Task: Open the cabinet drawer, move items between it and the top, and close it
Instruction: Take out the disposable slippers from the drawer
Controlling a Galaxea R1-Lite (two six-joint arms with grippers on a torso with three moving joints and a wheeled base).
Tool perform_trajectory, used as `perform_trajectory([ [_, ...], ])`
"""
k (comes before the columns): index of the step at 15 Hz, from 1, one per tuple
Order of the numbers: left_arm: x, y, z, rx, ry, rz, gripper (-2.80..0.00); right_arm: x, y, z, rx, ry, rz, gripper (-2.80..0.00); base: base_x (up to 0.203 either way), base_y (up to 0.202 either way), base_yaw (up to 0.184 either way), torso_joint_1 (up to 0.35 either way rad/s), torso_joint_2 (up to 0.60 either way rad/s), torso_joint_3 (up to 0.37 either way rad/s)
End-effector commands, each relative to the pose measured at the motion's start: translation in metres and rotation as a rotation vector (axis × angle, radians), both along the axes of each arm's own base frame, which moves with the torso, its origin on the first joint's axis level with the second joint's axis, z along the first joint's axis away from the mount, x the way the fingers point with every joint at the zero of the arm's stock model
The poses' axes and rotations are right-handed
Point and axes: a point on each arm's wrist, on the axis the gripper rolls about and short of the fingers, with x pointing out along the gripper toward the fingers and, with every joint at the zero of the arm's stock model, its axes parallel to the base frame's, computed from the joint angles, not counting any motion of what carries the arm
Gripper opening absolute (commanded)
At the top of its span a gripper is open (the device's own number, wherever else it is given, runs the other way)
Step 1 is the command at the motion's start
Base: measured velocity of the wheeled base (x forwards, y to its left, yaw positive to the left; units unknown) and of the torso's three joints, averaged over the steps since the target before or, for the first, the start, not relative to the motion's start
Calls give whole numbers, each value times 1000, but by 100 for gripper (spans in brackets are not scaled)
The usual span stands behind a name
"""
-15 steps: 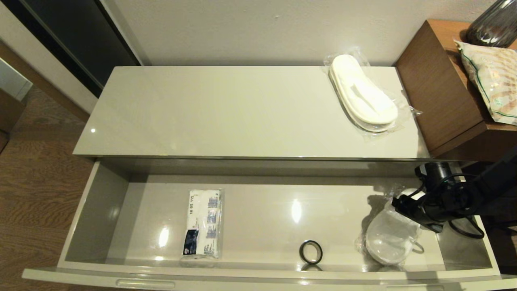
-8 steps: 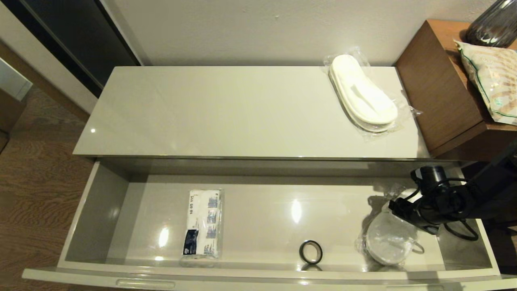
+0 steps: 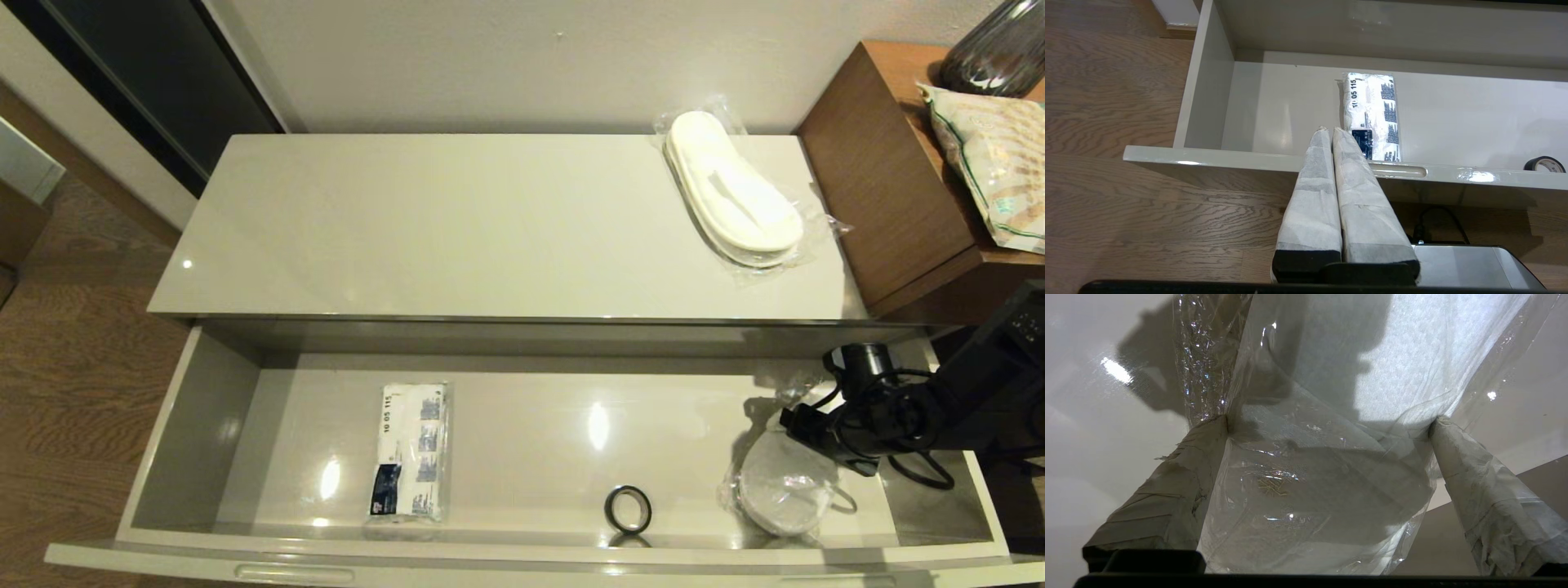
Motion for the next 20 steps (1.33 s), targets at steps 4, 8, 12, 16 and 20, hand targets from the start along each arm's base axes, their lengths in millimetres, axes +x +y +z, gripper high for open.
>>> perform_trajectory([
  [4,0,0,0,-1,-1,1,-280,-1,0,0,-12,5,13,-280,0,0,0,0,0,0],
  [8,0,0,0,-1,-1,1,-280,-1,0,0,-11,4,12,-280,0,0,0,0,0,0],
  [12,0,0,0,-1,-1,1,-280,-2,0,2,-11,3,12,-280,0,0,0,0,0,0],
  [16,0,0,0,-1,-1,1,-280,-3,0,4,-11,1,10,-280,0,0,0,0,0,0],
  [20,0,0,0,-1,-1,1,-280,-2,0,5,-11,-4,10,-280,0,0,0,0,0,0],
])
